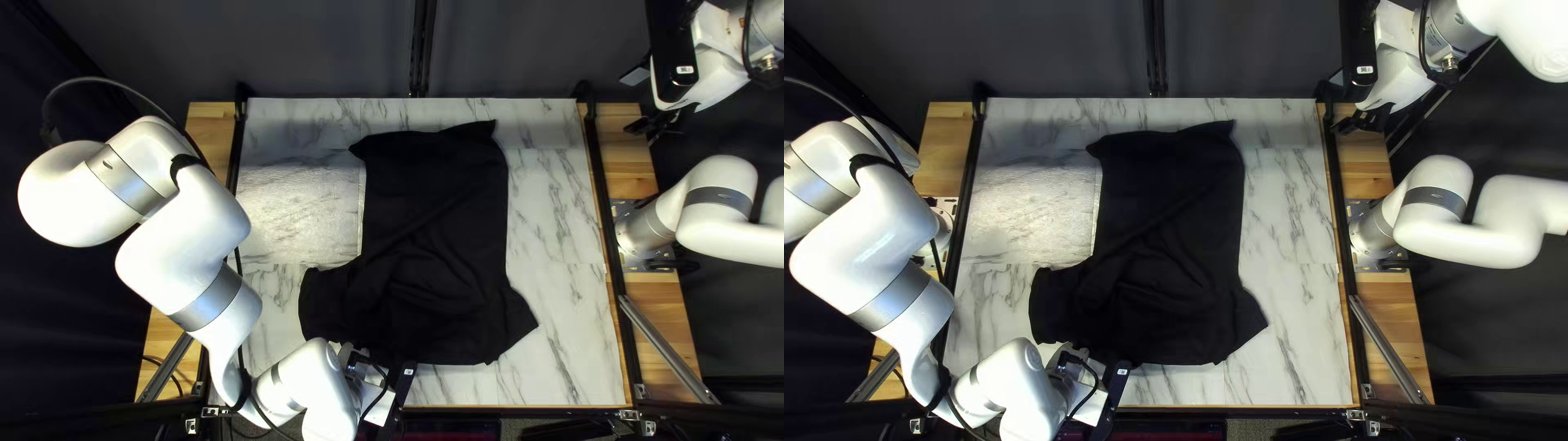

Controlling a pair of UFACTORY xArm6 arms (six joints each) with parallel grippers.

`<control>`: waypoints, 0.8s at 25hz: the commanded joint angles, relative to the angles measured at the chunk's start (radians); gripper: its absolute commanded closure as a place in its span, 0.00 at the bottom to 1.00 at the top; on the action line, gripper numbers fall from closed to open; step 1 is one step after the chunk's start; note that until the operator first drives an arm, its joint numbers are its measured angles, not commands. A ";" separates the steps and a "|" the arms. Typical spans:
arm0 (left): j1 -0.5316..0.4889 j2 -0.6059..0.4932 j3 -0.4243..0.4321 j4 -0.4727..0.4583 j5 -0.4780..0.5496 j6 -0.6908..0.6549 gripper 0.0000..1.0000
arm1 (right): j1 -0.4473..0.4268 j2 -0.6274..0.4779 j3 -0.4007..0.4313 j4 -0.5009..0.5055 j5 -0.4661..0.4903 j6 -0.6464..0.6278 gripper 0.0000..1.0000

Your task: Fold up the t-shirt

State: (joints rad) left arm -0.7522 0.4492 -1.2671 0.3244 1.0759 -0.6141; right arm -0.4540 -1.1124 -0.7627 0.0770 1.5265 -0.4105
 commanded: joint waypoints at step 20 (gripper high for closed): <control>0.030 -0.035 0.111 0.022 -0.083 -0.025 0.60 | 0.000 0.000 0.000 0.000 0.000 0.000 0.00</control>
State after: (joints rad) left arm -0.7309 0.4187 -1.1733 0.3423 1.0117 -0.6383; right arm -0.4540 -1.1124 -0.7627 0.0770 1.5265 -0.4105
